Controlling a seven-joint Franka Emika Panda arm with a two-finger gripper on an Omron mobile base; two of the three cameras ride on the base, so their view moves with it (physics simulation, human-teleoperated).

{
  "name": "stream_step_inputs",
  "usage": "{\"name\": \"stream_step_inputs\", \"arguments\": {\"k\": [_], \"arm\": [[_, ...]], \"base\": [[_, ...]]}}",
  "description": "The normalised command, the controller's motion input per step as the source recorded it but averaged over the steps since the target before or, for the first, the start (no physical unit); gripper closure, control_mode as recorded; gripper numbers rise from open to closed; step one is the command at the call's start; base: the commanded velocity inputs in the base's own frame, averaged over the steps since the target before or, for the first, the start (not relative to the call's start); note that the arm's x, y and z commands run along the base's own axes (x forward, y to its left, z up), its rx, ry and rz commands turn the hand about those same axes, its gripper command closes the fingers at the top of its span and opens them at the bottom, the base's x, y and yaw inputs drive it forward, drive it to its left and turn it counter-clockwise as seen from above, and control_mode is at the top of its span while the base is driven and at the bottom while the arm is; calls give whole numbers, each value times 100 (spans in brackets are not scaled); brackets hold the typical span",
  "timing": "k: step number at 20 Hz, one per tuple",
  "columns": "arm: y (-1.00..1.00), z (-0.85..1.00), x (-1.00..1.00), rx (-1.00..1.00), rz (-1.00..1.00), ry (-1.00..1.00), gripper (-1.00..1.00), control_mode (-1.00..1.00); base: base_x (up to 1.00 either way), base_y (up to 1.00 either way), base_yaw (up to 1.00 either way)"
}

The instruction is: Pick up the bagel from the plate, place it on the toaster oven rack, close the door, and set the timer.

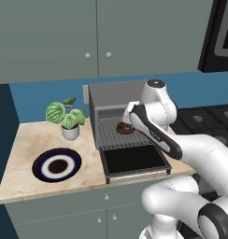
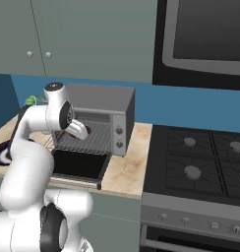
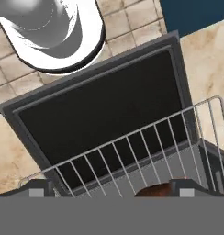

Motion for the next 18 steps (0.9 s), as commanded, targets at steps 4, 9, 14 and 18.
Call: {"name": "stream_step_inputs", "arguments": {"k": [4,9,14,18], "arm": [[0,-1,-83,0,0,24,-100,-100],[1,-33,-47,0,0,22,-100,-100],[0,-45,-2,0,0,12,-100,-100],[2,-56,0,0,0,7,-100,-100]], "base": [[0,0,0],[0,0,0],[0,0,0],[0,0,0]]}}
